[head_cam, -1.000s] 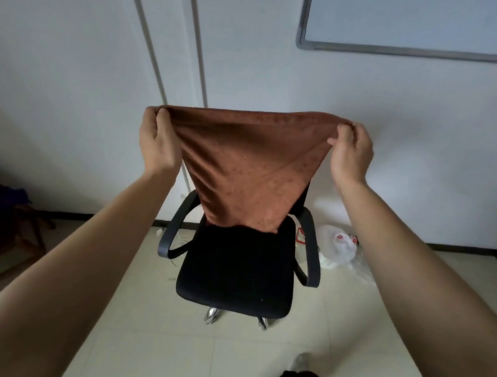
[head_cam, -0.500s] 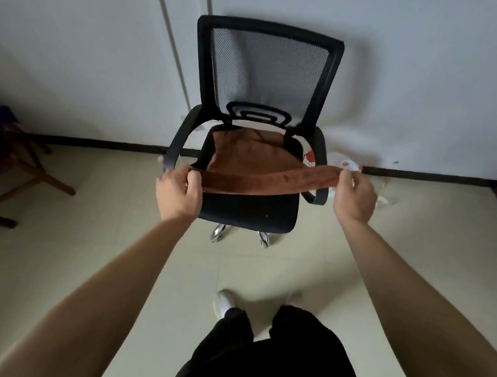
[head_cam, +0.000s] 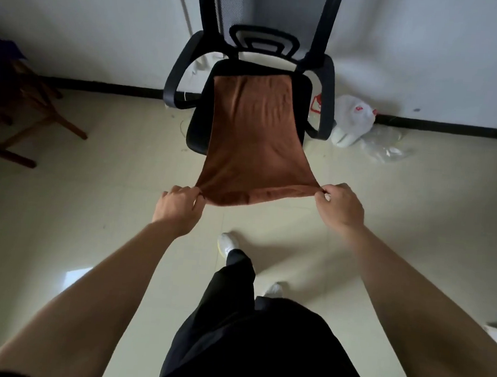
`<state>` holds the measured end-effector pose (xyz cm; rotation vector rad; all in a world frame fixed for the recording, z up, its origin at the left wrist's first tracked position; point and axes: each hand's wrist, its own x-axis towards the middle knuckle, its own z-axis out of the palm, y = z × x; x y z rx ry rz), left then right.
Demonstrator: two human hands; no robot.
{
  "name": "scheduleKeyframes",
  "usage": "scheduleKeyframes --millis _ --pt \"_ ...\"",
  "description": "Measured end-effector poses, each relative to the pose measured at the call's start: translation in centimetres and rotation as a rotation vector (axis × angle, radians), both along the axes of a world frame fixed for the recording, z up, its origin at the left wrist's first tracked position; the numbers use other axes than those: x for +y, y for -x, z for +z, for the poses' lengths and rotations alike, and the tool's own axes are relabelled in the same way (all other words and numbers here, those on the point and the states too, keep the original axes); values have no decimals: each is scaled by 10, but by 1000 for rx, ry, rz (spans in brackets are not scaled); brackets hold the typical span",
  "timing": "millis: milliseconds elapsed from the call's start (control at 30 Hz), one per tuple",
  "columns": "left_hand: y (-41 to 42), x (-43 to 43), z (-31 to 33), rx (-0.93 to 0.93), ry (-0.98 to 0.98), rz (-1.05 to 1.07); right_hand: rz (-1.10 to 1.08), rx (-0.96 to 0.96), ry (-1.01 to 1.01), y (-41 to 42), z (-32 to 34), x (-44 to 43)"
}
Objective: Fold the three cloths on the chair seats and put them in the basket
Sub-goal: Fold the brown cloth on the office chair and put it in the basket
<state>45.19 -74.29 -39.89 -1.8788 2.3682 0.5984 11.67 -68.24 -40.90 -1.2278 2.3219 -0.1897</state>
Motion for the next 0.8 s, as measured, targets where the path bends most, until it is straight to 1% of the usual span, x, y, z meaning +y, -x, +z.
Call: scheduleKeyframes --millis 100,267,400,533,700,800 --pt "2 31 2 -69 -60 -1 26 -12 -9 3 -6 29" --pt "3 56 -4 5 -158 187 47 -38 -32 9 -14 51" --pt "6 49 -9 35 -163 234 45 -60 -23 15 -17 42" --pt "7 12 -21 100 -169 317 54 -64 -2 21 -20 7" --pt "16 -68 -40 262 -253 565 52 -67 -4 32 -33 -75" --pt "23 -129 -53 339 -247 686 34 -70 2 37 -44 -133"
